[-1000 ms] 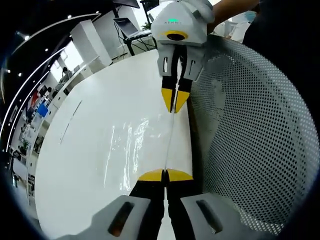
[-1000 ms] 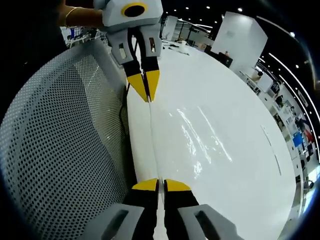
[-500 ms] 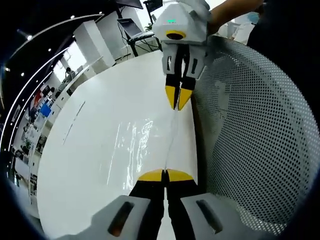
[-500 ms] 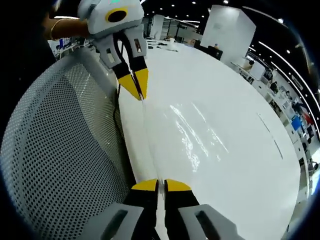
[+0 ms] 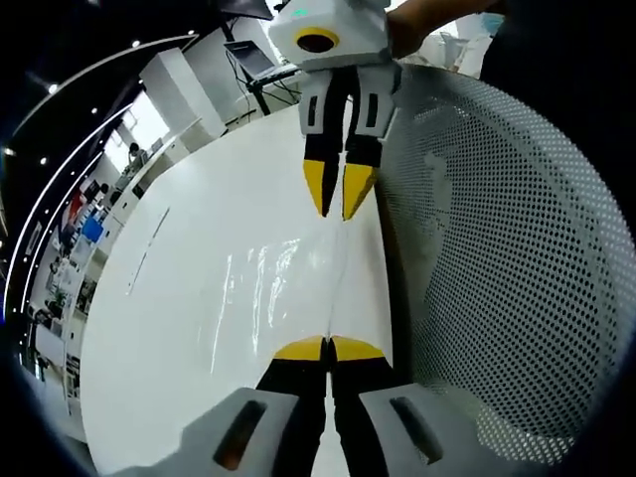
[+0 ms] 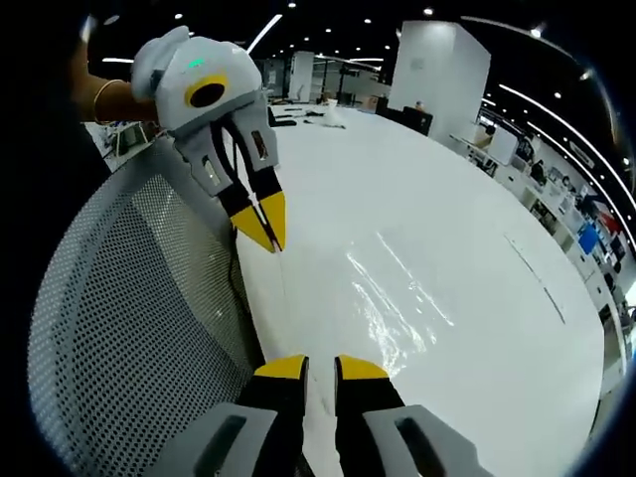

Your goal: Open the resealable bag by pulling the two sides of the seal apart until the entire bag opening is separated and visibly accessible.

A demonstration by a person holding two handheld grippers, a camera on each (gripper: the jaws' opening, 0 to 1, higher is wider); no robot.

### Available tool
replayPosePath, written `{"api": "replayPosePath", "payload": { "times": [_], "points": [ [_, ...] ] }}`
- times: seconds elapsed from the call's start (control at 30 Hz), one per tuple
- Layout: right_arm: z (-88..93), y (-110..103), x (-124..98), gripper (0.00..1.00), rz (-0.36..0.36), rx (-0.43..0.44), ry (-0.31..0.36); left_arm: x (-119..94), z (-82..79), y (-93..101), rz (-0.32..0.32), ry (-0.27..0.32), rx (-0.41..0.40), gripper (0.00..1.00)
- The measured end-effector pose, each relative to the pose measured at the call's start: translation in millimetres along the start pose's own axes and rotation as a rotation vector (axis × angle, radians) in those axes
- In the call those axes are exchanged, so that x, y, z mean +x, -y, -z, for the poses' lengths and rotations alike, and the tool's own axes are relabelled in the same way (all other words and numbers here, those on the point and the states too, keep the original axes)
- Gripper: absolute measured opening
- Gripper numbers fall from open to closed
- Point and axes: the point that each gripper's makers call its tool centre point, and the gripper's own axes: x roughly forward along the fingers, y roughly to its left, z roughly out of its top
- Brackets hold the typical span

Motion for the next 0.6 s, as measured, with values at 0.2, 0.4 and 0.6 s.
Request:
{"api": "replayPosePath", "payload": {
  "times": [0.2,0.4,0.6],
  "points": [
    [1.6,-0.5,9.2,0.05,0.000,0.003,-0.009,-1.9,-2.1,1.1,-0.001,0.001,0.019,0.00],
    [-0.9,-7.0,18.3,0.04,-0.024,-0.018,-0.020,-3.5,-3.6,-0.4,0.000,0.008,0.034,0.00],
    [-3.7,-9.0,21.2,0.00,-0.052,0.044,-0.004,-7.3,-10.0,-5.5,-0.017,0.021,0.040,0.00]
  ]
}}
